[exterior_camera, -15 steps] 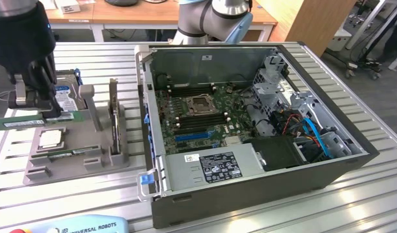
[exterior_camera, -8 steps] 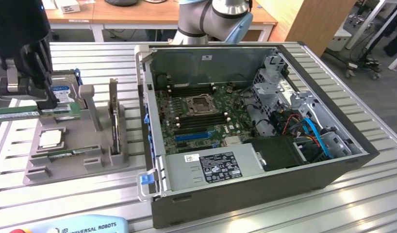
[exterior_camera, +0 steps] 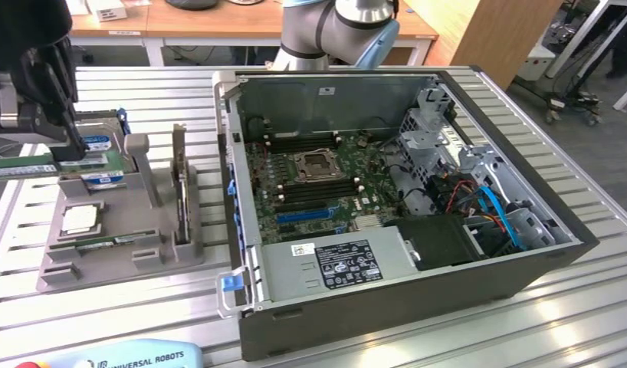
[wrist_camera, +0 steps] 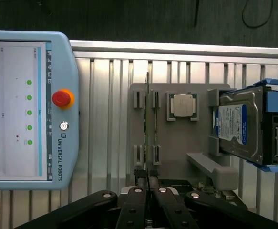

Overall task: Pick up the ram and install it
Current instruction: 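Pick up the ram and move it above insertion slot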

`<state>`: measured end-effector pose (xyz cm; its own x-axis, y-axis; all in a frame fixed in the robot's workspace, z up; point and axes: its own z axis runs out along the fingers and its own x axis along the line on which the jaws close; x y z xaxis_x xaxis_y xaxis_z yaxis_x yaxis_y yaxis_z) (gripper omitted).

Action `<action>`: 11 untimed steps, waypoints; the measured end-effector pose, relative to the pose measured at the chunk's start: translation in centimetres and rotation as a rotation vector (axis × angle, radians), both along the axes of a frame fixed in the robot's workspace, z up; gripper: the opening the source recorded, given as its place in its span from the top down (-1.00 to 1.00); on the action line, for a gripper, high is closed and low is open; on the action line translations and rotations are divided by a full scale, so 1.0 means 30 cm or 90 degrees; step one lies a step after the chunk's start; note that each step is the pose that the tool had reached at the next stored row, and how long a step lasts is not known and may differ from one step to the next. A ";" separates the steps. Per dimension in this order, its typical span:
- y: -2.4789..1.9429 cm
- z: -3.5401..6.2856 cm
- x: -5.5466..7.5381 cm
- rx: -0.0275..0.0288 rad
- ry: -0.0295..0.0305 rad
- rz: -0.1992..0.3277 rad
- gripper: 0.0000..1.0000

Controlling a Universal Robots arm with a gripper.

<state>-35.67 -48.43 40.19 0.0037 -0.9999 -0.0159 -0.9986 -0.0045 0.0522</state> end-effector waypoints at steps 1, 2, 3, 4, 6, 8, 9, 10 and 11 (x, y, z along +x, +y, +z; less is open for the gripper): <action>0.000 0.006 0.000 0.0000 0.0000 0.000 0.77; 0.000 0.012 0.001 0.0000 0.0001 0.000 0.77; 0.000 0.018 0.001 0.0000 0.0001 0.000 0.77; 0.000 0.023 0.001 0.0000 0.0000 0.000 0.77; 0.000 0.034 0.001 0.0000 0.0001 0.000 0.77; 0.000 0.040 0.001 0.0001 0.0000 0.000 0.77; 0.000 0.041 0.002 0.0001 -0.0001 0.000 0.77; 0.000 0.041 0.002 0.0001 0.0000 0.000 0.77; 0.000 0.041 0.002 0.0001 0.0000 0.000 0.77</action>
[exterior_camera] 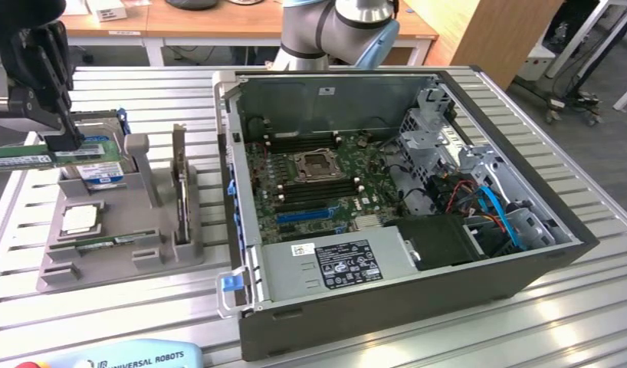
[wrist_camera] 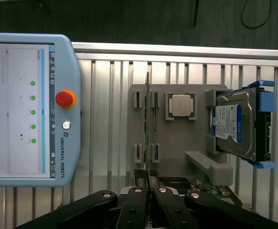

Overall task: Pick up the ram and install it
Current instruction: 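Pick up the ram and move it above insertion slot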

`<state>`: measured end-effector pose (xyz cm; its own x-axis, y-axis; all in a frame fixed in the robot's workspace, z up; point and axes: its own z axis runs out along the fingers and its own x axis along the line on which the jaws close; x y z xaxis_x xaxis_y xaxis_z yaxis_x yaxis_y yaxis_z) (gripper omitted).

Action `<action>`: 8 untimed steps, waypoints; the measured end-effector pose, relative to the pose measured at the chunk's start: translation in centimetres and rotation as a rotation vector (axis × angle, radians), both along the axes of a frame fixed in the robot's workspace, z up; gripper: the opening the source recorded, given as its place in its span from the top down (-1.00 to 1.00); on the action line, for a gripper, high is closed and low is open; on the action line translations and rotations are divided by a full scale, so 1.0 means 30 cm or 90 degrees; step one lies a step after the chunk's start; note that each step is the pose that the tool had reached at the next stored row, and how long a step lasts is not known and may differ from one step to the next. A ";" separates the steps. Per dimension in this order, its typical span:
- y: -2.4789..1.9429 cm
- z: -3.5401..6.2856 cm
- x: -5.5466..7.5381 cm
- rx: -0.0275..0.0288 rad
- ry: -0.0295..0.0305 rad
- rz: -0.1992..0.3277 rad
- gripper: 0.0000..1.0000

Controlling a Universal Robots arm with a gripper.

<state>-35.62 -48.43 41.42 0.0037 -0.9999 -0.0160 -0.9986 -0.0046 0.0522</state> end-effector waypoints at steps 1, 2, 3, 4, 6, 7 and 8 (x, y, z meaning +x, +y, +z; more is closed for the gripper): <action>0.000 0.000 0.000 0.0000 0.0000 0.000 0.77; 0.000 0.000 0.000 0.0000 0.0000 0.000 0.77; 0.000 0.000 0.000 -0.0001 0.0001 0.000 0.77; 0.000 0.001 0.001 -0.0001 0.0001 0.000 0.77; 0.000 0.001 0.005 -0.0001 0.0002 0.000 0.77; 0.000 0.000 0.007 0.0000 0.0001 0.000 0.77; 0.000 0.000 0.011 -0.0001 0.0001 0.000 0.77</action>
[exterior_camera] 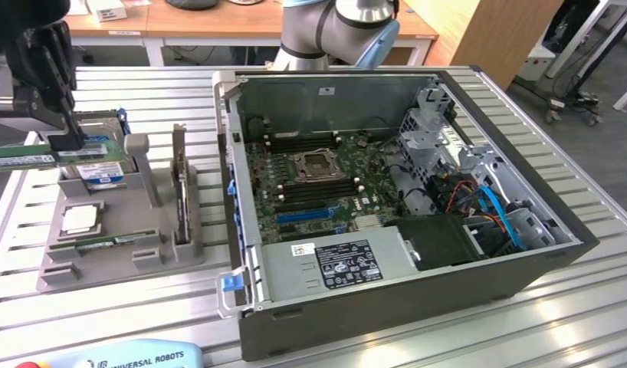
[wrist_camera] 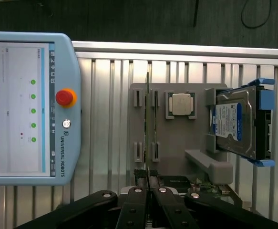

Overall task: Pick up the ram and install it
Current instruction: 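Pick up the ram and move it above insertion slot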

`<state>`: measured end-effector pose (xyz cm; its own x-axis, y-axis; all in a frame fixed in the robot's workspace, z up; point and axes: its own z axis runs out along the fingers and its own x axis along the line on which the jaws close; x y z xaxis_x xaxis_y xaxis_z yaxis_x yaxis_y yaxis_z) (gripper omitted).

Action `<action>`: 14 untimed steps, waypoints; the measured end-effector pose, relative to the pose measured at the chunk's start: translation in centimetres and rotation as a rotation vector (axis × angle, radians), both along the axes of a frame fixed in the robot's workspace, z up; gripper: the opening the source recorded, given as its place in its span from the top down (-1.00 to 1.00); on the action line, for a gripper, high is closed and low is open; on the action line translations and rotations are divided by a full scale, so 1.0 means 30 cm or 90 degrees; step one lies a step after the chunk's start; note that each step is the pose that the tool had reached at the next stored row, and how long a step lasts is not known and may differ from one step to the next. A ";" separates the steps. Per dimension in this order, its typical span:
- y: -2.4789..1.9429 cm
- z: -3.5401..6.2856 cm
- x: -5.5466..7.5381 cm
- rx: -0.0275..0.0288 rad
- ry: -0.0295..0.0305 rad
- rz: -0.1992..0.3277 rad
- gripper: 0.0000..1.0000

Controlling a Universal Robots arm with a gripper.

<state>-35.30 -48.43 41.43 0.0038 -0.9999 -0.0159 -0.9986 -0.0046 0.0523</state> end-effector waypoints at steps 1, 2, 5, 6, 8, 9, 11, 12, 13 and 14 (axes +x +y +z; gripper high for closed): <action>0.000 0.000 0.003 0.0000 0.0000 0.000 0.77; 0.000 0.000 0.007 0.0000 0.0000 0.000 0.77; 0.000 0.000 0.022 0.0000 -0.0001 0.000 0.77; 0.000 0.000 0.027 0.0000 0.0000 0.000 0.77; 0.000 0.000 0.037 0.0000 0.0000 0.000 0.77; 0.000 0.000 0.042 0.0000 -0.0001 0.000 0.77; 0.000 0.000 0.052 0.0000 0.0000 0.000 0.77; 0.000 0.000 0.057 0.0000 0.0000 0.000 0.77; 0.000 0.000 0.063 0.0000 0.0000 0.000 0.77; 0.000 0.000 0.070 0.0000 0.0000 0.000 0.77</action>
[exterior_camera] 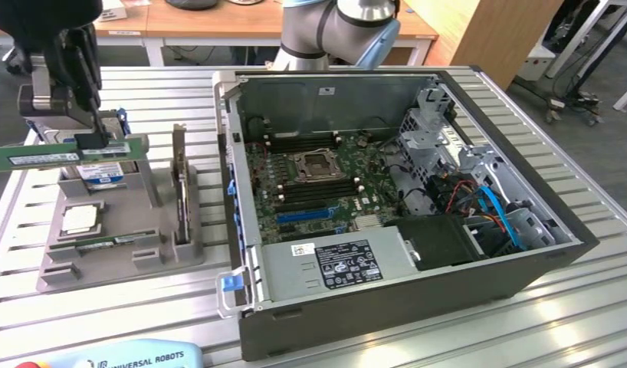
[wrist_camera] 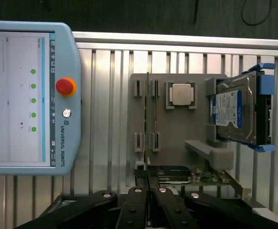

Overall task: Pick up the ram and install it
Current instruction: 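Pick up the ram and move it above insertion slot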

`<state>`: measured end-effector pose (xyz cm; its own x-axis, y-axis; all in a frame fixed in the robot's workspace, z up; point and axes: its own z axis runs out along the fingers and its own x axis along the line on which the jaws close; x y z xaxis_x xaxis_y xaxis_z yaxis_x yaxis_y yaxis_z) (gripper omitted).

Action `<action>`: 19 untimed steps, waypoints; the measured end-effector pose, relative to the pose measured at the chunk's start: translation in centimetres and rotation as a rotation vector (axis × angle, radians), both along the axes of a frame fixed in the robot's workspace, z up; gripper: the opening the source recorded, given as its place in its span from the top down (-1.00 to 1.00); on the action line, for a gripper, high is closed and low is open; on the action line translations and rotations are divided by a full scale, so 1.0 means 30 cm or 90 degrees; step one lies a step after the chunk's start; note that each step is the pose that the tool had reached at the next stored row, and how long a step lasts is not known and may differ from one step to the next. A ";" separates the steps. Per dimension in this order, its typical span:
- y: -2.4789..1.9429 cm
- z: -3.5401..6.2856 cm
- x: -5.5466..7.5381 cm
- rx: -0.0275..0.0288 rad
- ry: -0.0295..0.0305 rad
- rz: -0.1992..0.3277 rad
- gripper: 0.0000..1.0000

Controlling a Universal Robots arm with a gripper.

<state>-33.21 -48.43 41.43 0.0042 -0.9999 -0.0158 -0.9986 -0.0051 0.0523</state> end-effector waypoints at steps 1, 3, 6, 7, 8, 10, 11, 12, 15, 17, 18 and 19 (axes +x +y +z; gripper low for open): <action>0.000 0.000 0.006 0.0000 0.0000 0.000 0.77; 0.000 0.000 0.019 0.0000 0.0000 0.000 0.77; 0.000 0.000 0.040 0.0001 -0.0001 0.000 0.77; 0.000 0.000 0.046 0.0000 0.0000 0.000 0.77; 0.000 0.000 0.052 0.0000 0.0000 0.000 0.77; 0.000 0.000 0.065 0.0000 0.0000 0.000 0.77; 0.000 0.000 0.071 0.0000 0.0000 0.000 0.77; 0.000 0.000 0.079 0.0000 0.0000 0.000 0.77; 0.000 0.000 0.103 0.0000 0.0000 0.000 0.77; 0.000 0.000 0.120 0.0000 0.0000 0.000 0.77; 0.000 0.000 0.128 0.0000 0.0000 0.000 0.77; 0.000 0.000 0.136 0.0000 0.0000 0.000 0.77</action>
<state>-29.14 -48.42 41.42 0.0044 -0.9999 -0.0159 -0.9986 -0.0052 0.0523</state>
